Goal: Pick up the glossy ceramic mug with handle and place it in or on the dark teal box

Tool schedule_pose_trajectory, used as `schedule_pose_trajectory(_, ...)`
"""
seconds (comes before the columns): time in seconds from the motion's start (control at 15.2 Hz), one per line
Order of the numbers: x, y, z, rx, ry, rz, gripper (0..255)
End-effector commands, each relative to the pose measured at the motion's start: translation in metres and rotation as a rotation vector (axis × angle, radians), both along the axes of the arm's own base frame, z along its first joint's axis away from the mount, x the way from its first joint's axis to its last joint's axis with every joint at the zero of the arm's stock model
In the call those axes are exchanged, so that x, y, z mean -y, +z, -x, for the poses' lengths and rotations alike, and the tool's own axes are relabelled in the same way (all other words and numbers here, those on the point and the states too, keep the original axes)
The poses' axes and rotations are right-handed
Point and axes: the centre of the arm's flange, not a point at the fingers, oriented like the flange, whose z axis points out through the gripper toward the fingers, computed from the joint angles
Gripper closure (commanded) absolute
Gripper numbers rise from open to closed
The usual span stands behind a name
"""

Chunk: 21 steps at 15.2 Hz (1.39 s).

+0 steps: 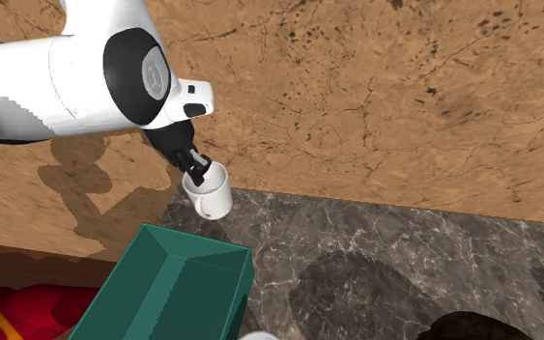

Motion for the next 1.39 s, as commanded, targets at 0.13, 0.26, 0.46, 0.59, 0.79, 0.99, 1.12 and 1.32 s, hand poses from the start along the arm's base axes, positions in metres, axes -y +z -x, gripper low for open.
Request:
schedule_pose_trajectory(0.13,-0.001,0.021,0.000,0.000,0.000,0.000,255)
schedule_pose_trajectory(0.26,-0.001,0.032,0.000,0.000,0.000,0.000,255)
schedule_pose_trajectory(0.46,-0.001,0.048,0.000,0.000,0.000,0.000,255)
schedule_pose_trajectory(0.59,-0.001,0.058,0.000,0.000,0.000,0.000,255)
schedule_pose_trajectory(0.79,-0.001,0.074,0.000,0.000,0.000,0.000,255)
schedule_pose_trajectory(0.99,-0.001,0.090,0.000,0.000,0.000,0.000,255)
schedule_pose_trajectory(1.12,-0.001,0.101,0.000,0.000,0.000,0.000,255)
schedule_pose_trajectory(1.32,-0.001,0.116,0.000,0.000,0.000,0.000,255)
